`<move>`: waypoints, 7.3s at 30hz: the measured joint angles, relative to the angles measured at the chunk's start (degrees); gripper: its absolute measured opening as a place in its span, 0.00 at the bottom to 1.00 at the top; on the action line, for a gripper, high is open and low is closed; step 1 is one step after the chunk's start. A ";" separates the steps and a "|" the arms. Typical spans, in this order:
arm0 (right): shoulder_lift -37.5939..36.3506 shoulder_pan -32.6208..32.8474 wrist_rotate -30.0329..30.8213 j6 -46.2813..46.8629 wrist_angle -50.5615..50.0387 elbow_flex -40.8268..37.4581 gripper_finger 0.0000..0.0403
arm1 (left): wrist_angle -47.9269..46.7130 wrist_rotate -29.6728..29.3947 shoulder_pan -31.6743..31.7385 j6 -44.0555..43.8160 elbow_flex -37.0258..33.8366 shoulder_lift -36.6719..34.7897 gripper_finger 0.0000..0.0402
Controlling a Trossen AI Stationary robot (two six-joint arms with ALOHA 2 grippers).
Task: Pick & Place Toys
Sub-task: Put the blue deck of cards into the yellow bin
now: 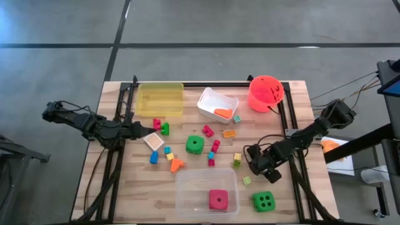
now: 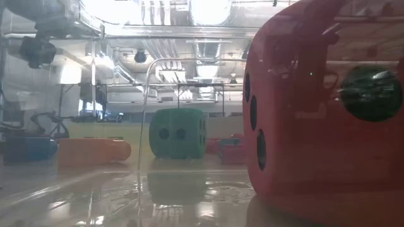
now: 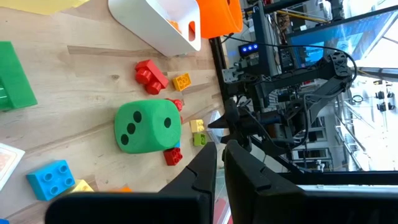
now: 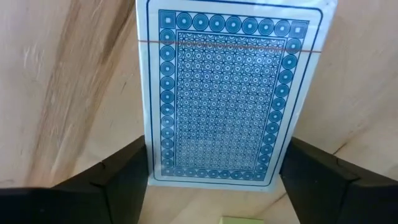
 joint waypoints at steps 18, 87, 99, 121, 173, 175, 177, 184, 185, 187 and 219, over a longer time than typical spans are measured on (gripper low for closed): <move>-3.47 0.02 11.00 -6.08 -2.86 3.70 0.73 | 0.00 0.02 -0.01 0.01 0.00 0.00 0.07; 15.62 -6.18 26.70 -158.38 -6.74 61.18 0.74 | -0.35 0.00 0.01 0.00 0.00 -0.01 0.07; 17.05 -8.33 23.89 -160.48 -6.76 62.53 0.74 | 7.95 -4.60 0.46 -12.17 -0.02 0.02 0.07; 17.05 -9.28 24.07 -158.73 -6.63 61.51 0.74 | 32.33 -1.32 2.42 -0.54 0.02 6.42 0.07; 17.11 -13.64 16.11 -156.73 -8.81 58.78 0.73 | 16.24 28.56 10.71 -1.60 29.37 47.95 0.76; 17.11 -13.66 16.11 -156.71 -8.79 58.59 0.73 | 15.81 28.74 11.07 -1.48 29.27 47.65 0.70; 17.11 -13.68 16.10 -156.63 -8.64 58.41 0.73 | 15.89 28.93 11.43 -1.42 29.29 47.60 0.62; 17.11 -13.66 15.65 -156.75 -7.18 57.49 0.78 | 17.96 30.43 11.64 -1.44 29.25 47.76 0.24; 17.11 -13.66 15.65 -156.83 -7.17 57.41 0.81 | 17.47 30.64 11.68 -1.38 29.23 47.76 0.18; 17.07 -13.62 15.65 -156.87 -6.29 57.40 0.88 | 18.34 31.23 11.80 0.32 29.16 47.87 0.12; 14.25 -13.46 18.28 -135.95 -11.84 57.29 0.98 | -13.00 20.14 23.37 12.53 29.22 27.13 0.13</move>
